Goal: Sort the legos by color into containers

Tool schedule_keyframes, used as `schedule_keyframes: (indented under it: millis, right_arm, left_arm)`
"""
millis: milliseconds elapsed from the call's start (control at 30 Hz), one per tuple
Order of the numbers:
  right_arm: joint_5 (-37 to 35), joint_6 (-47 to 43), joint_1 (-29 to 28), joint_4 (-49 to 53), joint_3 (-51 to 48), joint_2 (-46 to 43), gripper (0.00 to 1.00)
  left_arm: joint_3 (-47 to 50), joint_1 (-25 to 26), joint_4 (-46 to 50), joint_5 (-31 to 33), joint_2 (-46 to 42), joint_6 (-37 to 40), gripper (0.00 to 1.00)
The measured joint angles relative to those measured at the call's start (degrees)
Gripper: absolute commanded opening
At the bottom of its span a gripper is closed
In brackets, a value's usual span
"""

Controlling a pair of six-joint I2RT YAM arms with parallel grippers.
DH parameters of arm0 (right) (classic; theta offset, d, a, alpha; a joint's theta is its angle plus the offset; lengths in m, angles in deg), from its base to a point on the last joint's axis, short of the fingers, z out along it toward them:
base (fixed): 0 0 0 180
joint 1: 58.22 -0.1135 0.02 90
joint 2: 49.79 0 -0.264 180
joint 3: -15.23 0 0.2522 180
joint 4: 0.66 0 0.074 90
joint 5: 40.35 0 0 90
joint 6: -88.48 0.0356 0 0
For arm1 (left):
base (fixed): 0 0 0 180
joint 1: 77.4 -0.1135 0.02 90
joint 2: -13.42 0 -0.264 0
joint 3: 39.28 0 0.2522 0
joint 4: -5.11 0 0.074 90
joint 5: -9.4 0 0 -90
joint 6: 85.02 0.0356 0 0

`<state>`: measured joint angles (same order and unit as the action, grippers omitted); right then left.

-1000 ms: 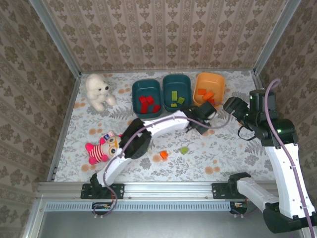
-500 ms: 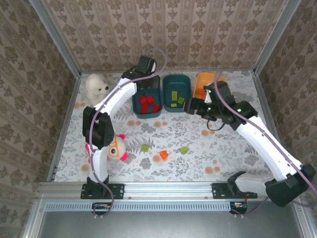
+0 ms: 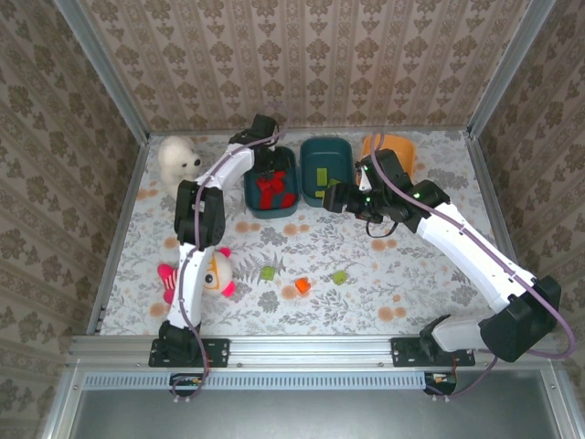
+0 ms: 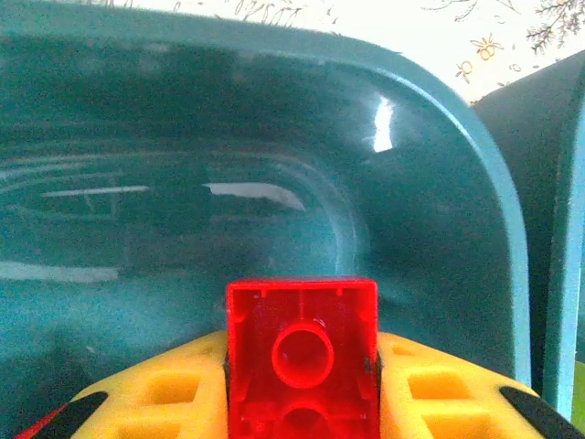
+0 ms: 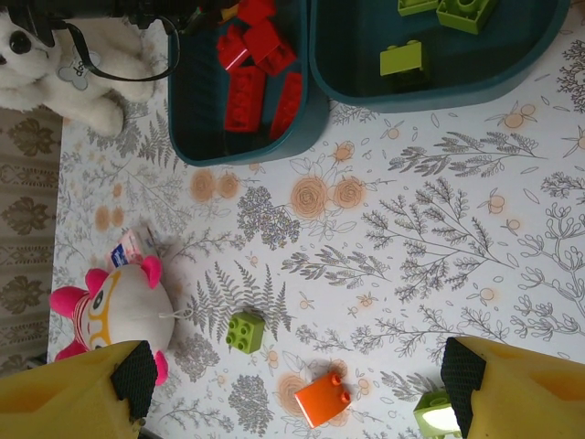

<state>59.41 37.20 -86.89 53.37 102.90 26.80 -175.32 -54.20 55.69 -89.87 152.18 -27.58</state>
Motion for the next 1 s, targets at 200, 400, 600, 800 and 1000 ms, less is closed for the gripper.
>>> schedule_keyframes:
  millis: [200, 400, 600, 800, 1000]
  right_arm:
    - [0.0, -0.02, 0.0, 0.0, 0.0, 0.04, 0.85]
    - [0.52, -0.02, 0.0, -0.37, 0.0, 0.98, 0.85]
    - [1.31, -0.02, 0.0, -0.46, 0.0, 1.46, 0.85]
    - [1.44, -0.66, 0.0, -0.48, 0.02, 1.9, 0.85]
    - [-0.15, -4.33, -0.98, 0.72, 0.07, 2.01, 0.84]
  left_arm:
    - [3.93, -1.42, -3.06, -2.29, -1.07, -4.37, 0.4]
    - [4.52, -3.74, -1.25, -2.08, -1.14, -6.45, 0.63]
    - [4.57, -3.65, -0.2, -0.94, -1.51, -8.09, 0.69]
    - [6.03, -2.03, 0.0, 1.18, -5.86, -8.44, 0.69]
    - [11.45, 0.37, -1.51, 5.05, -16.28, -8.37, 0.7]
